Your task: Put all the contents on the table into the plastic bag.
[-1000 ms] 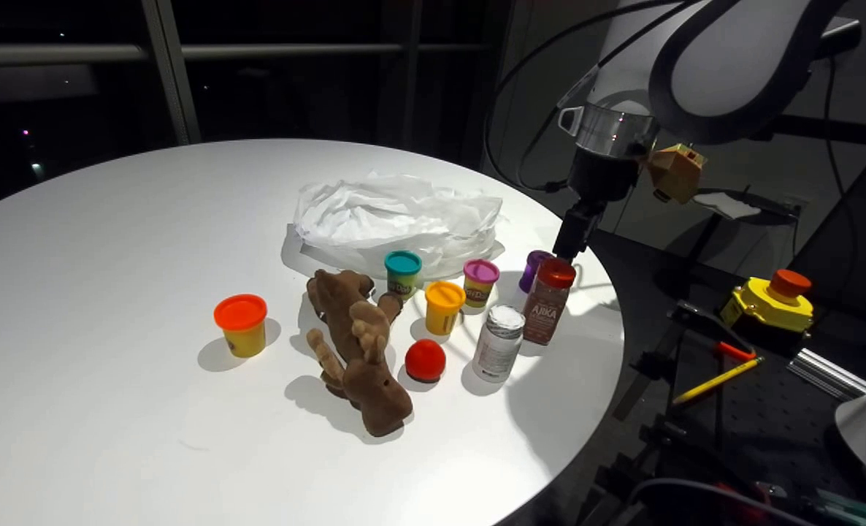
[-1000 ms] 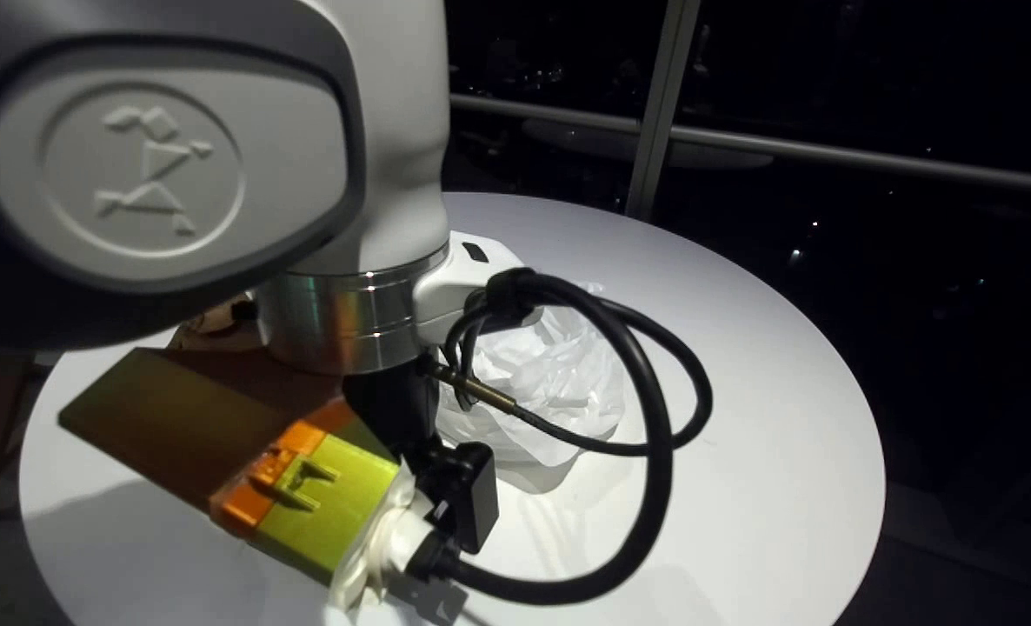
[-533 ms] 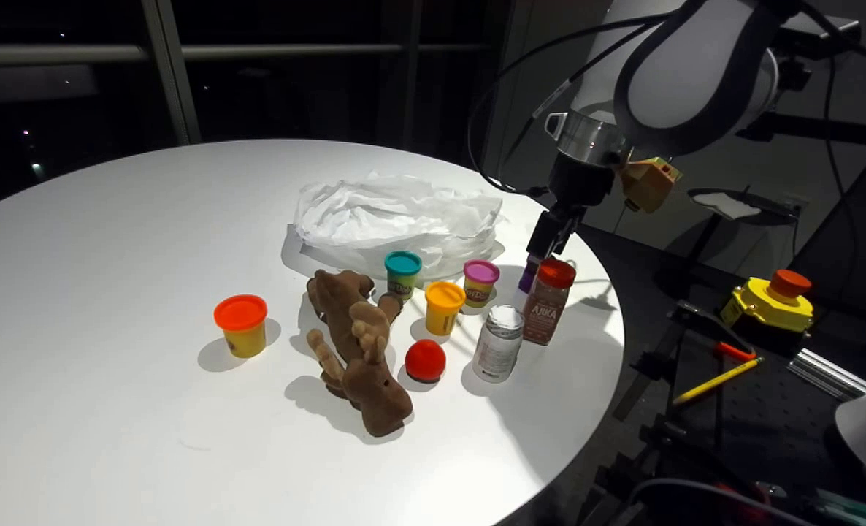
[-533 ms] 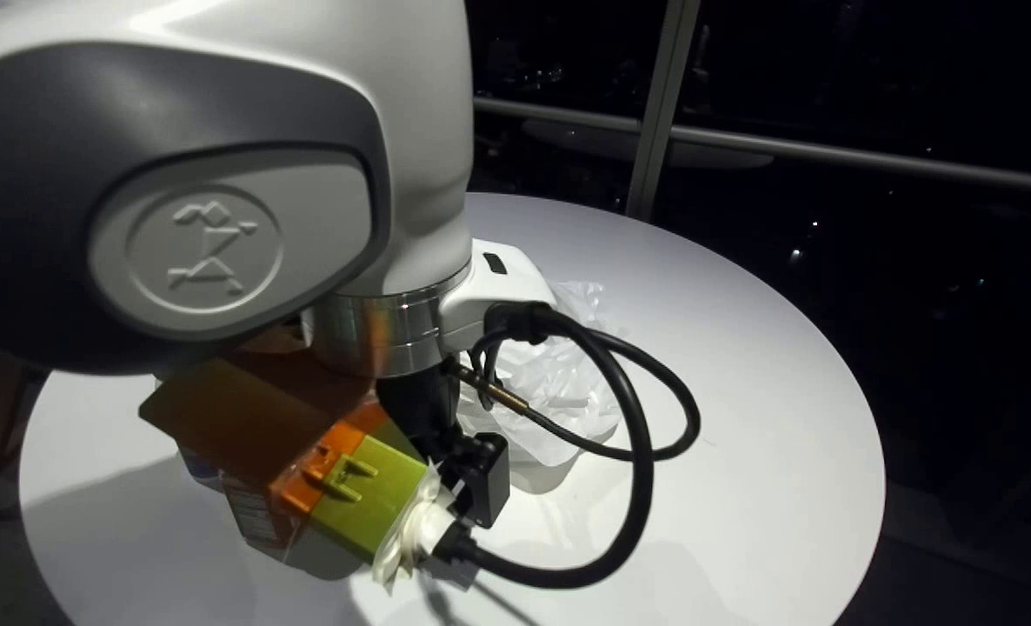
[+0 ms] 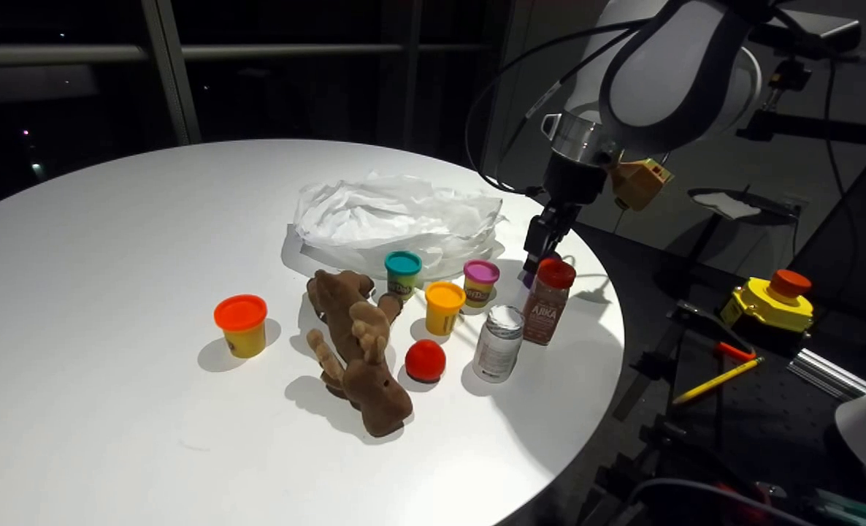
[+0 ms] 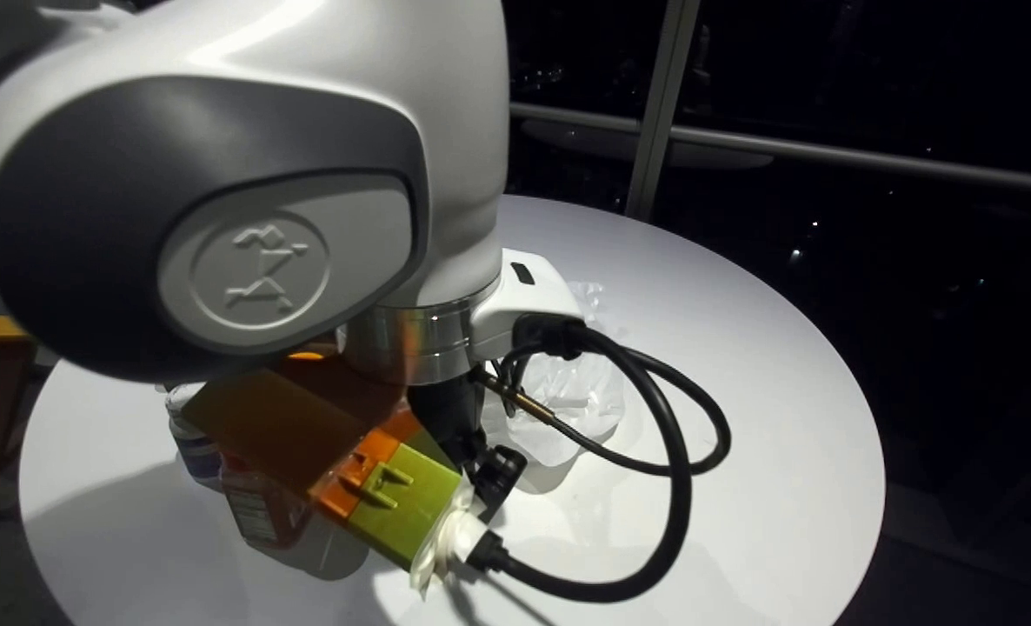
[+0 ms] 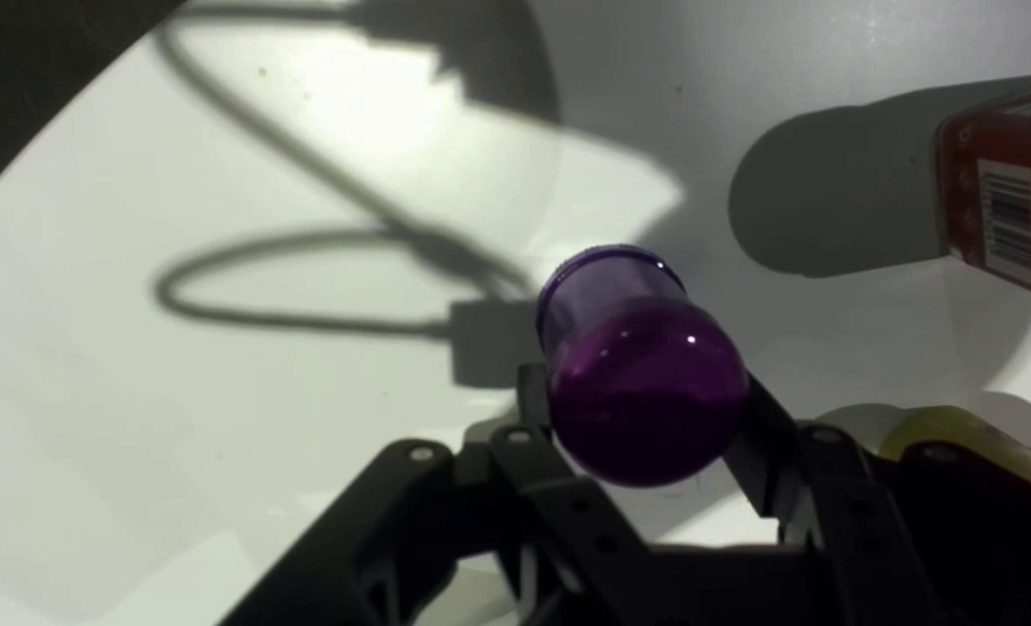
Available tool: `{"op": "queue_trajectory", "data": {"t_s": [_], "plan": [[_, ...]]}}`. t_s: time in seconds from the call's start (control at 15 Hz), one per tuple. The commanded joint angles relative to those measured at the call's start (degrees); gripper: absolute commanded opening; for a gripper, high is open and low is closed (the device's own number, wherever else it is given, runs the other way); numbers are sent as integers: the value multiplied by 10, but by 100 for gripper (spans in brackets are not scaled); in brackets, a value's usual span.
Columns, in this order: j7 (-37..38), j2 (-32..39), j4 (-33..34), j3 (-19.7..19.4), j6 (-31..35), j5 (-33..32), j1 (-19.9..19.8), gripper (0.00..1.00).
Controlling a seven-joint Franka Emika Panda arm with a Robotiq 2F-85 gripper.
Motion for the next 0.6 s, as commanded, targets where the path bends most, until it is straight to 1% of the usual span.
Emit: {"op": "queue_trajectory", "data": {"t_s": [0.0, 0.07, 0.13, 0.2, 0.27, 0.33, 0.4, 0.53], "plan": [[4, -24, -10, -10, -1, -3, -4, 25], [3, -31, -9, -7, -11, 1, -7, 25], [8, -57, -9, -6, -41, 5, -6, 25], [16, -71, -8, -13, -57, 1, 3, 25], [44, -100, -1, -32, -95, -18, 27, 25], [56, -121, 4, -37, -123, -26, 35, 25], [72, -146, 17, -38, -162, -37, 45, 25], [95, -168, 60, -29, -226, -49, 61, 25]]}}
